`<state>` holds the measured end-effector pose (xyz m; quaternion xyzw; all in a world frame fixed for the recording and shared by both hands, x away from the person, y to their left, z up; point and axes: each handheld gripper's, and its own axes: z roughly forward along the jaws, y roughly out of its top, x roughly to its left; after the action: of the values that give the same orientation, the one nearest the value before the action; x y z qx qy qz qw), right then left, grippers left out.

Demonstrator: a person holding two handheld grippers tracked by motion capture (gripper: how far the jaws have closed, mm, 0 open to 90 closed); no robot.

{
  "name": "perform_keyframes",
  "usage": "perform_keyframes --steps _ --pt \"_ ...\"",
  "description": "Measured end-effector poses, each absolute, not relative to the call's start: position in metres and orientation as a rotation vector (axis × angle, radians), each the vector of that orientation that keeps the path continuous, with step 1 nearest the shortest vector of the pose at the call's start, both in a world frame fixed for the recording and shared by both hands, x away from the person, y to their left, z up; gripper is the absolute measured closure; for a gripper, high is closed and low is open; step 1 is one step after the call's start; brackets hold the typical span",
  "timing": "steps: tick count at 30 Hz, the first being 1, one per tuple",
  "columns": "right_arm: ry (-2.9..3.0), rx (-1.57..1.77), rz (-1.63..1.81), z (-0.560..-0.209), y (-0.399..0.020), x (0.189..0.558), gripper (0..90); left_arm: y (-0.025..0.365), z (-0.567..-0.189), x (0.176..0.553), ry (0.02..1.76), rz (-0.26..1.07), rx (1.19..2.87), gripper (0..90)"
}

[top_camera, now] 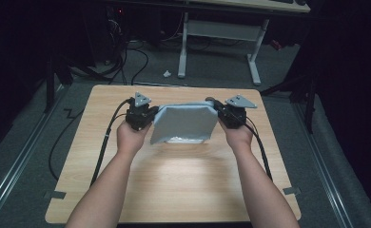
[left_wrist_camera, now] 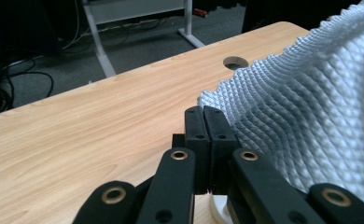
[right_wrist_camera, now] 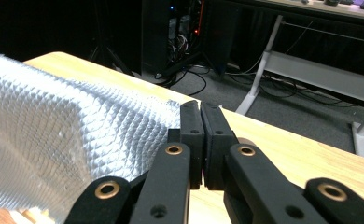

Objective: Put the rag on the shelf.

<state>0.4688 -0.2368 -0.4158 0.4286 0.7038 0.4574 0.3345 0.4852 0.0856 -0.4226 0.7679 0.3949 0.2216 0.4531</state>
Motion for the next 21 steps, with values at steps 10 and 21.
perform_keyframes --steps 10,21 --pt "1.860 1.119 1.187 -0.425 -0.231 0.469 89.4 0.082 -0.426 0.481 0.948 0.534 1.929 89.2" --pt "1.876 1.131 1.176 -0.442 -0.235 0.465 89.5 0.083 -0.442 0.481 0.964 0.473 1.931 89.2"
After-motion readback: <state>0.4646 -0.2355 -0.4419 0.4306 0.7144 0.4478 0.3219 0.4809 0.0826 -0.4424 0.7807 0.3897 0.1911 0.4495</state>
